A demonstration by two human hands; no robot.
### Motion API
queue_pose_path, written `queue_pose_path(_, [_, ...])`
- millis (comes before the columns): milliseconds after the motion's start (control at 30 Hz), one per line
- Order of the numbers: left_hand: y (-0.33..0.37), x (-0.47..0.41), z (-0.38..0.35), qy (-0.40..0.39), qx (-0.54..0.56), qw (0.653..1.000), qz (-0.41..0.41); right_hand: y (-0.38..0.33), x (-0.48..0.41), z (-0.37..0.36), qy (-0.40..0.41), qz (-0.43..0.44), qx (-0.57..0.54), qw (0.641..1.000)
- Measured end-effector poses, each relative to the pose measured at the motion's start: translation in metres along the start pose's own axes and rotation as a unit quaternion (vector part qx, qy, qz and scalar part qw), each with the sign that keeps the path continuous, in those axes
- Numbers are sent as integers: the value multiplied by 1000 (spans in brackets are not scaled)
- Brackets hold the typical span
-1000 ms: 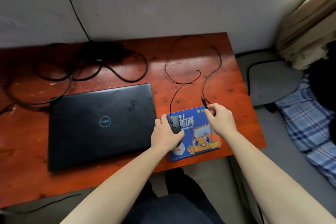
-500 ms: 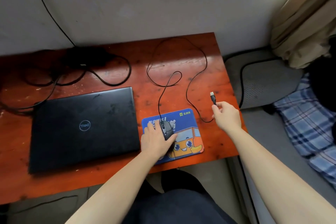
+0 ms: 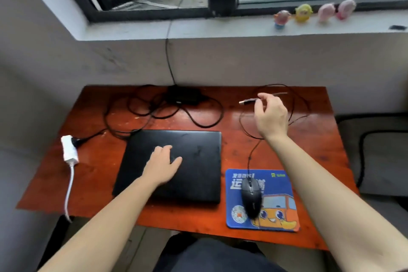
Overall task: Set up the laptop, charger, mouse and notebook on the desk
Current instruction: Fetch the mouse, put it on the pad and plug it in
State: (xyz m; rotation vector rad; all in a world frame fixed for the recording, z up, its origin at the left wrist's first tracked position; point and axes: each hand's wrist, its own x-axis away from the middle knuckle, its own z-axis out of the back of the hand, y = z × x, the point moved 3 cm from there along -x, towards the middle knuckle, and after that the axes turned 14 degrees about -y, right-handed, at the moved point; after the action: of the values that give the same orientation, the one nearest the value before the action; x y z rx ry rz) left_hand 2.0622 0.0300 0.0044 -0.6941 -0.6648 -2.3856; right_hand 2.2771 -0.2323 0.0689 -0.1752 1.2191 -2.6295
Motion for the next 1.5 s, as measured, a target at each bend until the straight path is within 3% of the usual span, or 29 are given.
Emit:
queue_pose_path(167, [-83,-9,58,43,50,997,40,-101,2,-67,-10,158,83,984])
queue_pose_path(300, [-144,-24,87,41,70,996,41,-140,20,-138,-50,189,113,974])
queue_pose_path(367, [-165,-34,95,37,68,996,38,-146,31,-176,-146,185,140,962])
queue_pose_path(467, [-212,-57,109,27,80,996,30,-155,49,-251,-317,154,223,909])
queue_pose_path(600, [-255,-83,110,-11,76,997,3,-148,85,-312,-429,43,264,863])
queue_pose_path(733, [-255,-109,115,-10,42,998,-47,-140,106,-327,-432,28,300,850])
queue_pose_path(933, [-214,-158,121,11,-19,989,-143,-125,93,-327,-405,17,283,869])
queue_pose_path(1167, [-203,-203,128,33,-12,996,-82,-102,81,-338,-408,-14,191,893])
queue_pose_path(1500, [-221,-207,120,50,23,989,-135,-104,61,-354,-429,4,149,891])
